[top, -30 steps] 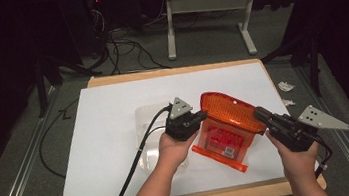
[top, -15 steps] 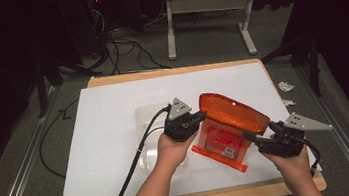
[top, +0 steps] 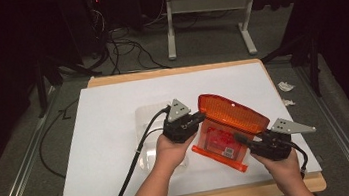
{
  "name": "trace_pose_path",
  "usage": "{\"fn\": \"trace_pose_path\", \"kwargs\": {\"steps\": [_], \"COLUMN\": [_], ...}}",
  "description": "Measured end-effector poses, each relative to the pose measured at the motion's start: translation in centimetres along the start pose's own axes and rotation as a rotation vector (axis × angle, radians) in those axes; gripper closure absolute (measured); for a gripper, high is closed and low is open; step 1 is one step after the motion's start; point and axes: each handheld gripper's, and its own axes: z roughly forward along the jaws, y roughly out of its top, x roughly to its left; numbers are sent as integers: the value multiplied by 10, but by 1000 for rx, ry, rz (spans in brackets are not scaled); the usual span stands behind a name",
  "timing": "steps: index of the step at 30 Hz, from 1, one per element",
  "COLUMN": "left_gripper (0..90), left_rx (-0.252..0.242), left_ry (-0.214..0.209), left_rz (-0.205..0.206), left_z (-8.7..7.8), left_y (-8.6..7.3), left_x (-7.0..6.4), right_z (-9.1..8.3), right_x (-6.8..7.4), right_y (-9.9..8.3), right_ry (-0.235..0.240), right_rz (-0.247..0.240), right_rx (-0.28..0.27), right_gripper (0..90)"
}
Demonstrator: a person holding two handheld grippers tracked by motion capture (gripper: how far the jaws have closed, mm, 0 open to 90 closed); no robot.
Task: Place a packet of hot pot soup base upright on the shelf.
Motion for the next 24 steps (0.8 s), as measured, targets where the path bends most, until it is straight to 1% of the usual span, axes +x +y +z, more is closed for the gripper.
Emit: {"fn": "trace_pose_path", "kwargs": {"steps": [1, 3, 4, 6, 9, 11, 12, 13, 14, 19, 22, 24], "left_gripper": [843, 808, 777, 672, 545, 491, 471, 471, 441, 388, 368, 353], "left_rx": [0, 5, 10, 19, 36, 48, 48, 55, 61, 67, 61, 63], "left_ry": [1, 11, 26, 50, 89, 108, 108, 121, 143, 184, 205, 223], "left_rz": [-4, -3, -2, -3, 3, 14, 14, 25, 31, 23, 12, 7], "left_z": [-1, -3, -4, -8, -17, -24, -24, -30, -37, -60, -76, -86], "left_y": [0, -1, -1, -3, -7, -9, -9, -10, -11, -16, -21, -25], "left_x": [0, 0, 1, 3, 7, 10, 10, 12, 16, 27, 34, 38], "right_z": [0, -1, -1, -1, -1, -1, -1, -2, -1, -2, -2, -2], "right_x": [0, 0, 0, 1, 2, 2, 2, 2, 2, 3, 5, 6], "right_y": [0, 0, 0, 1, 2, 2, 2, 2, 2, 2, 2, 2], "right_ry": [-1, 25, 32, 36, 33, 30, 30, 30, 29, 29, 29, 28], "right_rz": [-4, 4, 3, -5, -2, 1, 1, 1, 4, 3, -11, -13], "right_rx": [2, 1, 6, 10, 15, 18, 18, 20, 21, 22, 21, 22], "right_gripper": [654, 688, 701, 715, 718, 718, 718, 718, 719, 720, 721, 721]}}
